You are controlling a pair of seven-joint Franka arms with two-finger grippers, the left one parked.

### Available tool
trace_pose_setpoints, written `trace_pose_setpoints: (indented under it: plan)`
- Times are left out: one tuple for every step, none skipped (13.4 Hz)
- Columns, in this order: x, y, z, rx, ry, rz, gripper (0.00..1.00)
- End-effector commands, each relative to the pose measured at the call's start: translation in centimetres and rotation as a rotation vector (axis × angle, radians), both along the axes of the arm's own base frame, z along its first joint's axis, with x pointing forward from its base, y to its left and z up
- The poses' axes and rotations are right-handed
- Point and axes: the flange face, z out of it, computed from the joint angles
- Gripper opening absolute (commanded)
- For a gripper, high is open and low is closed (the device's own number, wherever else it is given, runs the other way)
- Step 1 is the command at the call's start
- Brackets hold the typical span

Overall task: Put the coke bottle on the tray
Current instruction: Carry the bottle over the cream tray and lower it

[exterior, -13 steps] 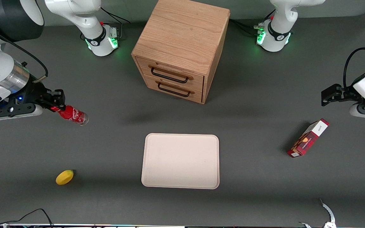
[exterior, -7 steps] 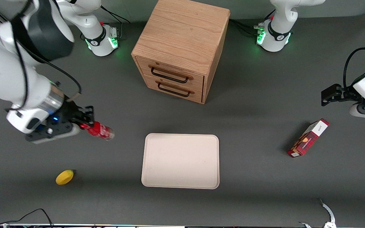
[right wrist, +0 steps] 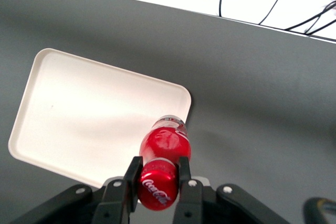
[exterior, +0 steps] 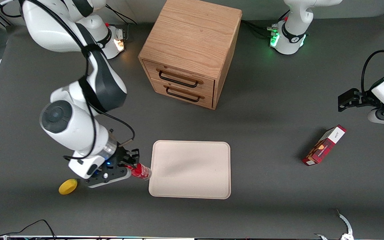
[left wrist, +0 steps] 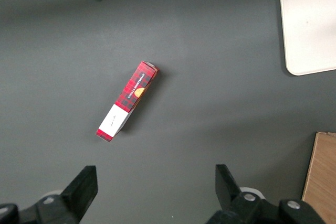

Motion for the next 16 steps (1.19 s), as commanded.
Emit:
trace_pose_setpoints:
  plan:
    - [1.0,1.1,-1.6,-0.007,-0.039,-0.029,0.00]
    - [1.1,1.6,-2.7,-0.006,-0.038,-0.031,0.00]
    - [1.4,1.8,-4.1,-0.004,-0.039,-0.031,0.00]
    - [1.5,1.9,-4.8,-0.002,-0.043,-0.031,0.00]
    - [1.5,2.0,-6.6,-0.009,-0.031,-0.030,0.00]
    - [1.3,2.5,-7.5,-0.007,-0.039,-0.021,0.00]
    - [1.1,2.9,-8.8,-0.015,-0.053,-0.009,0.00]
    - [1.1,3.1,-9.6,-0.015,-0.068,-0.006,0.00]
    - [1.0,3.1,-10.0,-0.012,-0.075,-0.005,0.00]
    - [1.0,3.1,-10.5,-0.012,-0.073,-0.004,0.00]
    - [1.0,3.1,-10.8,-0.012,-0.075,-0.003,0.00]
    - [1.0,3.2,-11.1,-0.012,-0.075,-0.002,0.07]
    - [1.1,3.2,-11.7,-0.011,-0.078,-0.003,0.13]
    - [1.1,3.2,-11.9,-0.010,-0.079,-0.003,0.36]
    - [1.1,3.2,-12.0,-0.010,-0.079,-0.003,0.70]
    - [1.1,3.2,-11.9,-0.008,-0.080,-0.005,0.86]
